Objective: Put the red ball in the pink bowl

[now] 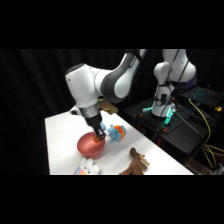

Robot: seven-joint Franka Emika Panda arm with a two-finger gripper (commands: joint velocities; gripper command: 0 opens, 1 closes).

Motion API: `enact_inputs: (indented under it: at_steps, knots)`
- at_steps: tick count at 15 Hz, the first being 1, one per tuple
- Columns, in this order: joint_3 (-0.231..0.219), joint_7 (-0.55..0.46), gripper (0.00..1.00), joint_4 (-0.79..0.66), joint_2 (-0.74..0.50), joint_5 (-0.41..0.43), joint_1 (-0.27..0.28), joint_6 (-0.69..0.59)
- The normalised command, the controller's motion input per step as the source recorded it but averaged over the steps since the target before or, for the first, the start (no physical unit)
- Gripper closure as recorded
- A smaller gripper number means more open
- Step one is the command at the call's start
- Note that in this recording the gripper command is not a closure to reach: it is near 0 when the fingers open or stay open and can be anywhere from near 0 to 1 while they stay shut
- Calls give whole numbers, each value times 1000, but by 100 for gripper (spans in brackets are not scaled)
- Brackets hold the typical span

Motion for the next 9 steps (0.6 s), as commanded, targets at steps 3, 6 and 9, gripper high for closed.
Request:
enact_inputs:
  at_steps: [3,6,9]
  knots:
    - [-7,-17,35,459,273,58,-40,-285]
    - [-2,-3,35,369,179,69,-20,-260]
    - [1,-8,0,263,80,89,-29,-244]
